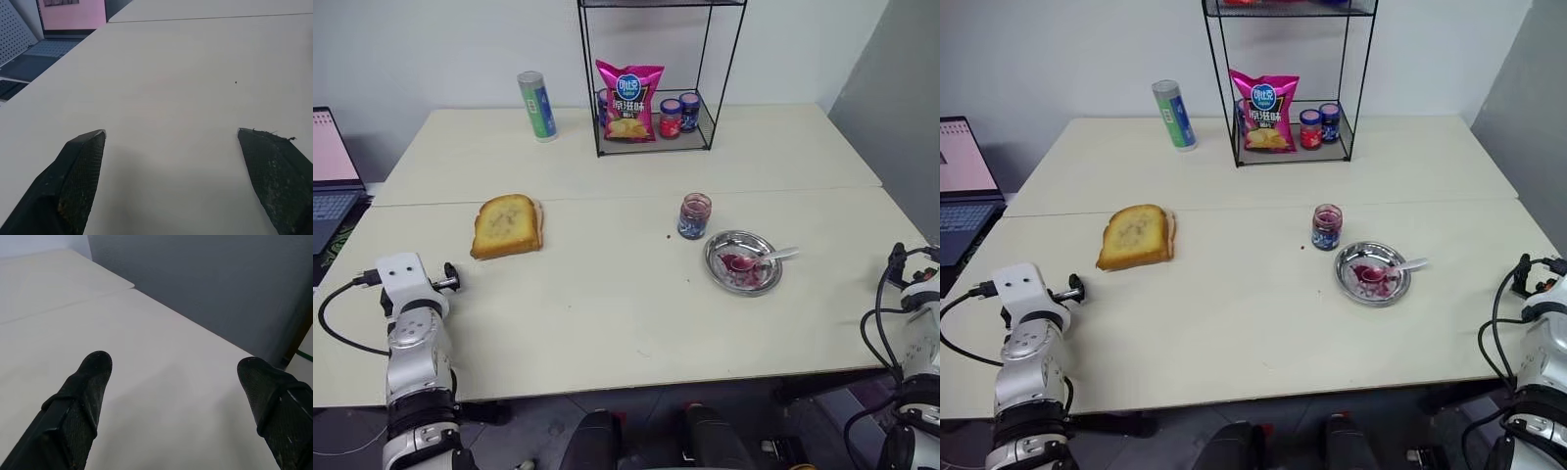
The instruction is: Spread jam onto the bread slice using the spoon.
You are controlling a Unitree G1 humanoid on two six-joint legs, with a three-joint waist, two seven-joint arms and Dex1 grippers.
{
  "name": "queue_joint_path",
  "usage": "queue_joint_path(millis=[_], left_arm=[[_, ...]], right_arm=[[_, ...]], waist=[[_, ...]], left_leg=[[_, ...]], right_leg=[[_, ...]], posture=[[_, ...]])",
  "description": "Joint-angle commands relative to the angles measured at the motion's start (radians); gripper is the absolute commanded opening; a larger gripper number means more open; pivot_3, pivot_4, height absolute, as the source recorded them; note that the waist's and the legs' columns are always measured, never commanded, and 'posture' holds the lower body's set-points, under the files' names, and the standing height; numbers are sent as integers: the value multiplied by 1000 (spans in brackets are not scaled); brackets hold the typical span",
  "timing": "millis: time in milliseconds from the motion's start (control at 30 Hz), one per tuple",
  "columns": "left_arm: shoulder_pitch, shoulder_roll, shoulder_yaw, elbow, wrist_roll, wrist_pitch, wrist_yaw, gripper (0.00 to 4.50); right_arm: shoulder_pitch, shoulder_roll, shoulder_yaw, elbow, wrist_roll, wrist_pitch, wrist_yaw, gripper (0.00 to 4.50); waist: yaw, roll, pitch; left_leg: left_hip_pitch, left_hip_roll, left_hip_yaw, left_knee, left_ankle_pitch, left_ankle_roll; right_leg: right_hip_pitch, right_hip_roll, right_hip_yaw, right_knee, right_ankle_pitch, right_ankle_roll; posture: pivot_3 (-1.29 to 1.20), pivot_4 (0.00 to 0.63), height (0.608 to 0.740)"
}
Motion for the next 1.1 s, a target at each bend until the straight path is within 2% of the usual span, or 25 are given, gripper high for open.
queue_joint_path(millis=[33,133,267,367,467,533,700,833,1033,1100], left_arm=[[7,27,17,-43,-17,-6,-22,4500],[4,57,49,-26,-31,-10,-27,4500],[11,75,114,-65,-123,8,-74,4500],[-8,87,174,-113,-274,77,-181,4500],[-61,106,231,-115,-486,267,-302,4500],[-77,111,213,-112,-537,339,-357,4500],[-122,114,126,-54,-517,382,-401,4500],[-197,111,19,62,-432,362,-412,4500],[-253,127,-39,176,-380,335,-476,4500],[-268,134,-31,214,-369,318,-474,4197]], right_arm=[[-4,-15,-7,-59,5,2,-3,4480],[2,0,-7,-113,12,17,-17,4480],[-24,-20,27,-209,20,59,32,4480],[-60,-56,121,-354,72,141,201,4480],[-110,-63,261,-615,294,395,397,4480],[-124,-74,348,-754,412,537,487,4480],[-163,-55,536,-916,525,703,596,4480],[-166,8,674,-935,482,703,643,4480],[-155,64,716,-938,426,684,619,4480],[-142,75,703,-950,423,689,598,4500]], waist=[[0,0,0],[0,0,0],[-1,0,0],[-4,0,0],[-10,0,0],[-17,0,0],[-11,-4,-2],[-2,-5,-2],[2,-6,-2],[4,-6,-2]], left_leg=[[0,0,0,0,0,0],[0,0,0,0,0,0],[0,0,0,0,0,0],[0,1,0,0,0,0],[0,1,-1,1,0,0],[0,3,-2,1,0,0],[-2,3,-10,0,0,0],[-2,1,-8,1,0,0],[-2,1,-5,1,0,-1],[-2,1,-6,1,0,-1]], right_leg=[[0,0,0,0,0,0],[0,0,0,0,0,0],[-1,0,0,0,0,0],[-1,-1,0,0,0,0],[-1,0,-2,1,-2,4],[-1,1,-3,1,-2,4],[1,2,-6,0,-2,1],[0,0,-6,0,-1,-2],[-1,-2,-5,0,0,-2],[-1,-2,-6,0,0,-2]], posture=[[0,150,740],[0,150,740],[0,150,740],[0,150,740],[0,150,740],[0,150,740],[0,150,740],[0,150,740],[0,150,740],[0,150,740]])
